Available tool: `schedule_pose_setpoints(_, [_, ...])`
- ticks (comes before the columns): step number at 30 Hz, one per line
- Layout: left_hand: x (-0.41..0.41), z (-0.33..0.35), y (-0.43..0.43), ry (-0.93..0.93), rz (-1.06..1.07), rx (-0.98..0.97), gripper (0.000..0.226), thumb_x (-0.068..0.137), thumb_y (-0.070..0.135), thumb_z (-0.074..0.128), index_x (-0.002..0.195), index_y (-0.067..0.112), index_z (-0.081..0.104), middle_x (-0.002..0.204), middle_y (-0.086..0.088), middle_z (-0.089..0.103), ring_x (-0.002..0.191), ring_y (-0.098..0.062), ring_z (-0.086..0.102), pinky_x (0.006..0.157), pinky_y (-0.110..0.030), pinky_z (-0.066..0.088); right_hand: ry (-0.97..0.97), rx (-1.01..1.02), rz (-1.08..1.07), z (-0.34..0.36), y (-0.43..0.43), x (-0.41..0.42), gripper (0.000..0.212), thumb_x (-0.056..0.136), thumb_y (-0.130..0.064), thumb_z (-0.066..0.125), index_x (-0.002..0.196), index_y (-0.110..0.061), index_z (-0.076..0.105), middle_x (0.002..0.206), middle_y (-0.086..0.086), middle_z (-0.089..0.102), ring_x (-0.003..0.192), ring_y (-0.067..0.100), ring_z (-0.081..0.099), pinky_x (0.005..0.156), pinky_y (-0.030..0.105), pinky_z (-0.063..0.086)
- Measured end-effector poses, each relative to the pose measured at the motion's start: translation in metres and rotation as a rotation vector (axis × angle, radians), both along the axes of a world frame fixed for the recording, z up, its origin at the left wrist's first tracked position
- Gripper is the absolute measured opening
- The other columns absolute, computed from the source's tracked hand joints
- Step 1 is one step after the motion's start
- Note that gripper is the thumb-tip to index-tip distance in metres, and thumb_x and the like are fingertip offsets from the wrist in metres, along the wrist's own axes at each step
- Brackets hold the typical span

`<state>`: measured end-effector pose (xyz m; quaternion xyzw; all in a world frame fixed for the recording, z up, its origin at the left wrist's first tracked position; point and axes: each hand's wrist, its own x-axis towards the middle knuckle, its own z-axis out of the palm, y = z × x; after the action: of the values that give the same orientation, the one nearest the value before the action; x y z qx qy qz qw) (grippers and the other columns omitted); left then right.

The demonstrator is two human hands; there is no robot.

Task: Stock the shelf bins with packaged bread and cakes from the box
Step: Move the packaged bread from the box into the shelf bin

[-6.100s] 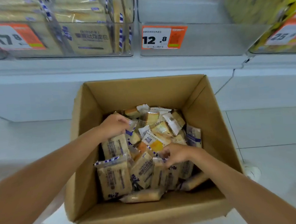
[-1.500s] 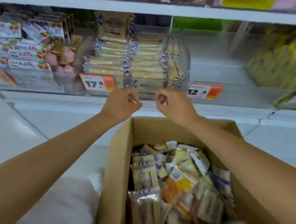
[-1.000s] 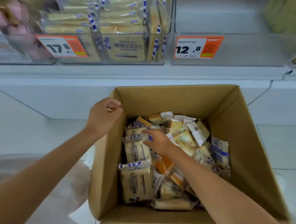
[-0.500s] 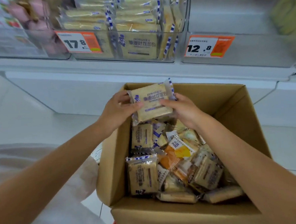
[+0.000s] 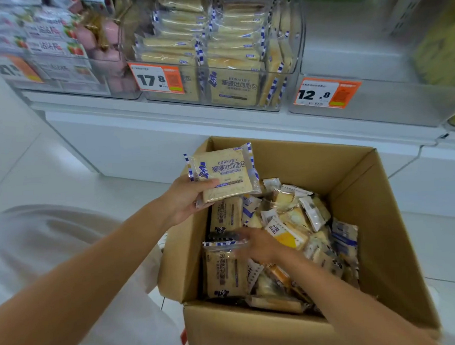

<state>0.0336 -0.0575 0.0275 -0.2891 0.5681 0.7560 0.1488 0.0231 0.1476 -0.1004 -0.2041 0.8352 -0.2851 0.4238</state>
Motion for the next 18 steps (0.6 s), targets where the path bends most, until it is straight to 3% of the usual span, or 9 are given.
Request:
schedule_pose_setpoints(3, [-0.001, 0.001, -0.003, 0.027, 0.002, -0.023, 0.027, 0.091, 0.004, 0.065, 0.116, 0.014, 0.065, 0.11, -0.006, 0.074, 0.1, -0.02, 0.072, 0.081, -0.031, 0.059, 0.379, 0.176, 0.269, -0.015, -0.006, 0.007, 0.052, 0.082, -0.04, 0.071, 0.13, -0.023, 0.059, 0.127, 0.003, 0.056, 0.118, 0.024, 0.05, 0.097, 0.037, 0.043])
schedule_pose_setpoints(5, [-0.003, 0.003, -0.011, 0.043, 0.014, -0.051, 0.028, 0.09, 0.004, 0.065, 0.116, 0.014, 0.065, 0.109, -0.005, 0.075, 0.099, -0.02, 0.072, 0.082, -0.031, 0.059, 0.438, 0.168, 0.23, -0.008, 0.003, -0.008, 0.046, 0.082, -0.03, 0.072, 0.126, -0.019, 0.061, 0.118, 0.006, 0.056, 0.111, 0.026, 0.052, 0.091, 0.037, 0.046])
schedule_pose_setpoints(9, [-0.011, 0.002, -0.028, 0.082, 0.135, -0.149, 0.036, 0.089, 0.004, 0.067, 0.124, 0.013, 0.062, 0.115, -0.007, 0.072, 0.104, -0.024, 0.07, 0.086, -0.035, 0.057, 0.183, -0.125, -0.324, 0.042, 0.046, -0.064, 0.024, 0.082, -0.019, 0.077, 0.098, -0.016, 0.058, 0.098, 0.003, 0.064, 0.089, 0.021, 0.062, 0.075, 0.034, 0.049])
schedule_pose_setpoints(13, [-0.026, 0.004, -0.026, 0.169, 0.254, -0.26, 0.035, 0.091, 0.004, 0.066, 0.124, 0.012, 0.06, 0.116, -0.007, 0.071, 0.104, -0.026, 0.069, 0.087, -0.042, 0.058, 0.07, -0.514, -0.767, 0.113, 0.072, -0.11, 0.03, 0.08, -0.011, 0.077, 0.105, -0.014, 0.06, 0.111, 0.013, 0.069, 0.1, 0.027, 0.069, 0.089, 0.041, 0.056])
schedule_pose_setpoints(16, [-0.034, 0.018, -0.004, 0.245, 0.178, -0.227, 0.031, 0.095, 0.021, 0.064, 0.125, 0.015, 0.059, 0.116, -0.007, 0.071, 0.105, -0.023, 0.069, 0.087, -0.04, 0.059, -0.088, -0.738, -0.824, 0.151, 0.052, -0.116, 0.036, 0.085, -0.007, 0.071, 0.116, -0.019, 0.058, 0.112, 0.009, 0.069, 0.1, 0.021, 0.07, 0.081, 0.029, 0.057])
schedule_pose_setpoints(18, [-0.036, 0.033, 0.016, 0.286, 0.03, -0.167, 0.038, 0.092, 0.043, 0.061, 0.123, 0.02, 0.06, 0.107, -0.001, 0.074, 0.101, -0.017, 0.071, 0.085, -0.038, 0.059, -0.113, -0.695, -0.786, 0.162, 0.026, -0.109, 0.039, 0.086, -0.011, 0.071, 0.123, -0.015, 0.057, 0.113, 0.008, 0.07, 0.102, 0.022, 0.069, 0.082, 0.029, 0.057])
